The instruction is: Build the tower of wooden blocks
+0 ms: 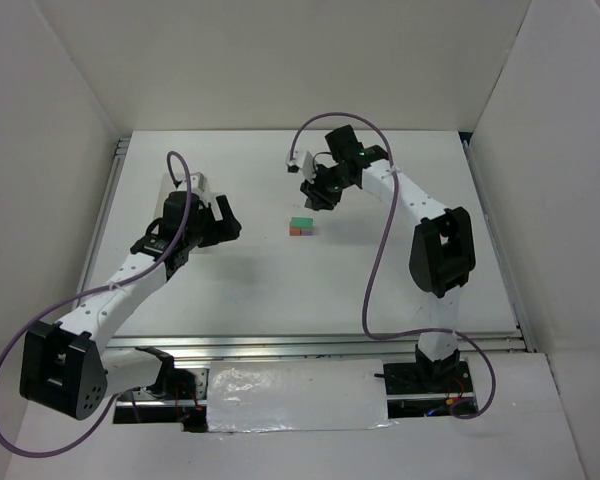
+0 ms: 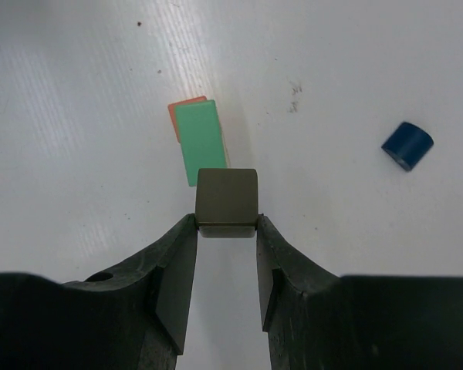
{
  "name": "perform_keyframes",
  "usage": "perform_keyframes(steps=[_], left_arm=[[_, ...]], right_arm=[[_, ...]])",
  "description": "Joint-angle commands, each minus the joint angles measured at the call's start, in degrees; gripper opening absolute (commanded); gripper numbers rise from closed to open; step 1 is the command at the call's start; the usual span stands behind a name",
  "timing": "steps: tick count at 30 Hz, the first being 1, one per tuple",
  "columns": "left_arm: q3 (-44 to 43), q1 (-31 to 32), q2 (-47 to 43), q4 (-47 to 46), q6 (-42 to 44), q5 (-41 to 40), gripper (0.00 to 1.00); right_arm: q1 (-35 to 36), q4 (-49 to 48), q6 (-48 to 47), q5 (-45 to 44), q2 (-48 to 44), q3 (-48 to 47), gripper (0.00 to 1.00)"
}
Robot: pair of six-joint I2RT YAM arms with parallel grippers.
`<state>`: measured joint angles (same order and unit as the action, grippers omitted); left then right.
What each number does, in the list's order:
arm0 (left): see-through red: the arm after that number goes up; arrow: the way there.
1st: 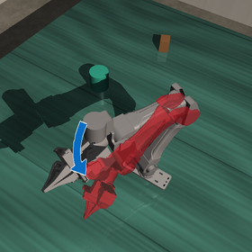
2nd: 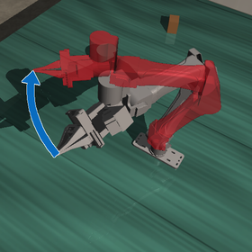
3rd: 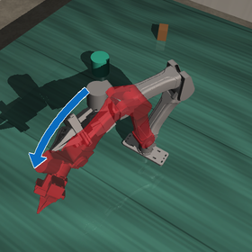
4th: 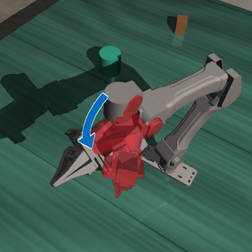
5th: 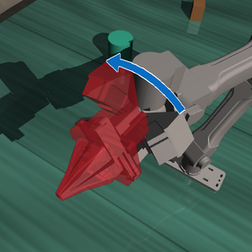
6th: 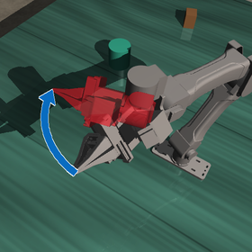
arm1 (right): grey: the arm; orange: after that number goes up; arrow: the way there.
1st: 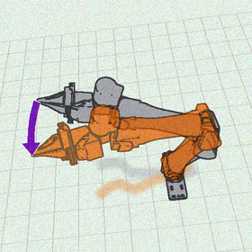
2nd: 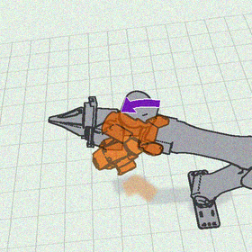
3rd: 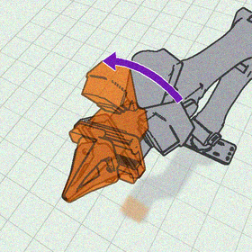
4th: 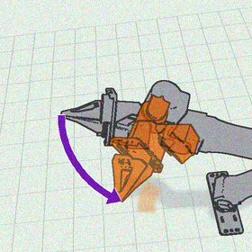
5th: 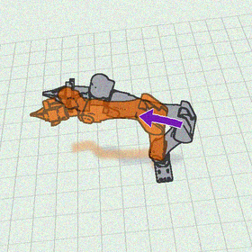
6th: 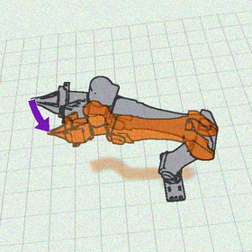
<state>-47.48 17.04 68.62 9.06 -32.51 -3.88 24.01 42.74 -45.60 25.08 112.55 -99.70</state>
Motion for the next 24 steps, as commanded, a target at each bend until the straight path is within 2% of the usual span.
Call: perform_keyframes(steps=[1, 12, 24], left_arm=[[0.4, 0.4, -1.8, -0.6, 2.3, 0.3, 0.99], [0.2, 0.5, -2.1, 0.3, 3.9, 0.3, 0.99], [0.8, 0.5, -1.8, -0.5, 4.1, 0.7, 0.99]], right_arm=[[2.8, 7.3, -6.8, 1.9, 2.3, -4.8, 0.34], [6.6, 5.9, -6.2, -6.8, 7.9, -7.6, 0.35], [6.8, 4.4, -6.7, -8.7, 9.3, -7.3, 0.36]])
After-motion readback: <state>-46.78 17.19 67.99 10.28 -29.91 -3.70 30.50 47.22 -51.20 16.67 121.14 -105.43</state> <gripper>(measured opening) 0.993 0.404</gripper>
